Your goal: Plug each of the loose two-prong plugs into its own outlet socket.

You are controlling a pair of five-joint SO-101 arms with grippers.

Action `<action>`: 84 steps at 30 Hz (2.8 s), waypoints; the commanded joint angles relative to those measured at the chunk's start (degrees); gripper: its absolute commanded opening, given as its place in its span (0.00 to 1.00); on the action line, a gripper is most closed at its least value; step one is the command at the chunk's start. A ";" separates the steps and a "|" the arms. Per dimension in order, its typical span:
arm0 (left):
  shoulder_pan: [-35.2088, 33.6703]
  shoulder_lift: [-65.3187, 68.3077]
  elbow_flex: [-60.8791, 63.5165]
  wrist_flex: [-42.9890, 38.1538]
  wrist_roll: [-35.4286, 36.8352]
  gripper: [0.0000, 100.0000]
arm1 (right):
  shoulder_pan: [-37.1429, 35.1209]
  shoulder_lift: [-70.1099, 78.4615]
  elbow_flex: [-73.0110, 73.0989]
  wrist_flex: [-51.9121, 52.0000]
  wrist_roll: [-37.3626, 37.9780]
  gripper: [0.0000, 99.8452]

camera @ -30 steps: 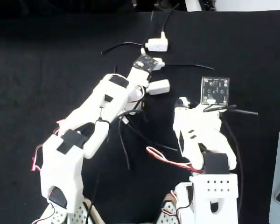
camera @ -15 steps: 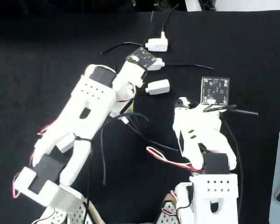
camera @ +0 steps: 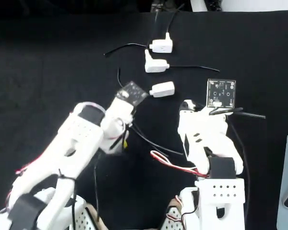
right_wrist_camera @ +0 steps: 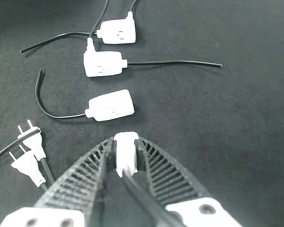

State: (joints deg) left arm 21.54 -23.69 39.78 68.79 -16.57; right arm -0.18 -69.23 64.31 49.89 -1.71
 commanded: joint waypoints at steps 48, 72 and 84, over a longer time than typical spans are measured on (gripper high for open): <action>-0.84 6.77 11.74 -22.24 4.04 0.11 | -2.46 -0.66 0.04 -1.23 0.44 0.01; -4.62 -11.69 21.58 -14.24 4.40 0.31 | -2.55 -0.66 0.04 -1.14 0.44 0.01; -14.99 -12.04 19.91 -15.74 1.58 0.31 | -2.55 -0.66 0.04 -1.14 0.44 0.01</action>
State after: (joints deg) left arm 8.97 -34.33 61.76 53.41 -14.46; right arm -1.85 -69.23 64.84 49.89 -1.71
